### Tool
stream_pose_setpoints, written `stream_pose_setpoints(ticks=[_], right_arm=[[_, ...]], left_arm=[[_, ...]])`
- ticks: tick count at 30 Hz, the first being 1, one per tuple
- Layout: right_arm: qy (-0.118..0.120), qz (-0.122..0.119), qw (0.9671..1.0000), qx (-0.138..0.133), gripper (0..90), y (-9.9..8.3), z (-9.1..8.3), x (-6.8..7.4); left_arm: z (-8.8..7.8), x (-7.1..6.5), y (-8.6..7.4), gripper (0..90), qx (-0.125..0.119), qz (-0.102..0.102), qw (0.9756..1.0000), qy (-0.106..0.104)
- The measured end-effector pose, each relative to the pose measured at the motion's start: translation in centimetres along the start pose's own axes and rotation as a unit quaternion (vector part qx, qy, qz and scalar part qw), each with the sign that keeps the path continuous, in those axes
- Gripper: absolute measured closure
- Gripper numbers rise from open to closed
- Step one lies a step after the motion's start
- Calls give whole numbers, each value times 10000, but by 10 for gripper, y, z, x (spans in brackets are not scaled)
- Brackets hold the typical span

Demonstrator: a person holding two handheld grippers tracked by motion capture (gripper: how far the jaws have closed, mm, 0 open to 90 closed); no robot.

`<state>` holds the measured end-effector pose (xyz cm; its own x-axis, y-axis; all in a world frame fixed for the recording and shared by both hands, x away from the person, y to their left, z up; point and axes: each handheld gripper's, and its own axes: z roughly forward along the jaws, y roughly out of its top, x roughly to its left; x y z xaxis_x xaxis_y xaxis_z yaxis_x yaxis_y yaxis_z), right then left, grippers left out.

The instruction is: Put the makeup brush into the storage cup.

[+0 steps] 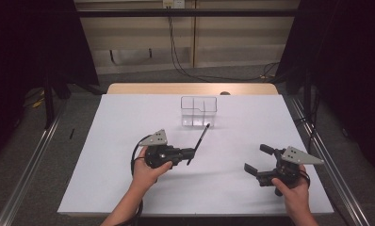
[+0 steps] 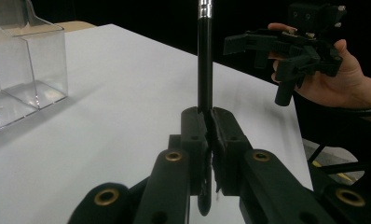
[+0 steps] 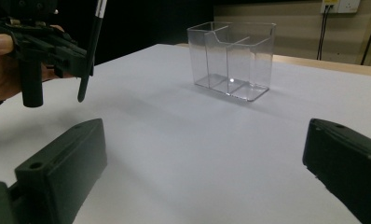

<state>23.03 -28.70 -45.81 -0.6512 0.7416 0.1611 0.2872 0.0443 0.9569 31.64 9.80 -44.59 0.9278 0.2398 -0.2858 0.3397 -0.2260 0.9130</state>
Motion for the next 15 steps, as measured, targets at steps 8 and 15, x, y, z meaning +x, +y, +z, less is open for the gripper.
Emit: stream_pose_setpoints(ticks=[8,15], right_arm=[[110,6,9999,5,0,7,12,6],[242,26,9997,40,0,9,25,12]], left_arm=[[3,-2,-1,841,27,23,10000,1],[4,-1,-1,841,28,29,10000,17]])
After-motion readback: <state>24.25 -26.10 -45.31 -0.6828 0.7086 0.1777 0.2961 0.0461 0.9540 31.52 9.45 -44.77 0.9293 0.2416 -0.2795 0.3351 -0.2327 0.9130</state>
